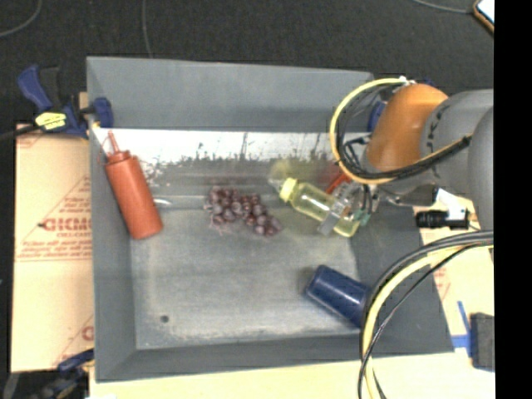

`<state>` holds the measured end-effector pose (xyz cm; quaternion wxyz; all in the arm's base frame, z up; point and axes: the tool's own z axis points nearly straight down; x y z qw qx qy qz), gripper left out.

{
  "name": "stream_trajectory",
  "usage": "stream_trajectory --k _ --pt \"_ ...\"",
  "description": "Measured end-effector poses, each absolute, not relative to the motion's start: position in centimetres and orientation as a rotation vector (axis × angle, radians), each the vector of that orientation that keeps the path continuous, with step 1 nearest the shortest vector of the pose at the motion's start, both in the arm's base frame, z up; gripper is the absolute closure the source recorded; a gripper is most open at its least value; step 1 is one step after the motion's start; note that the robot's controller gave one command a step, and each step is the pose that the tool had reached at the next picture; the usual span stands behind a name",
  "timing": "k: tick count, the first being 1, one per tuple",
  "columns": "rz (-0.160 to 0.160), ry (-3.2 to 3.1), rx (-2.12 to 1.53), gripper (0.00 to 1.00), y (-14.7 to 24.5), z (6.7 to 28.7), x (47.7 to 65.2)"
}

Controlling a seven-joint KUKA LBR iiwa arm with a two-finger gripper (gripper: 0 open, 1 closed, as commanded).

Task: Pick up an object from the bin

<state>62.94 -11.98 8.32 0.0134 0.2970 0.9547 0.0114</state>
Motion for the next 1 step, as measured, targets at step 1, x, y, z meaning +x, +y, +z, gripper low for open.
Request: stream_trajectory --k 1 --pt "0.036 2.968 0.923 1.0 -12.14 9.88 63.09"
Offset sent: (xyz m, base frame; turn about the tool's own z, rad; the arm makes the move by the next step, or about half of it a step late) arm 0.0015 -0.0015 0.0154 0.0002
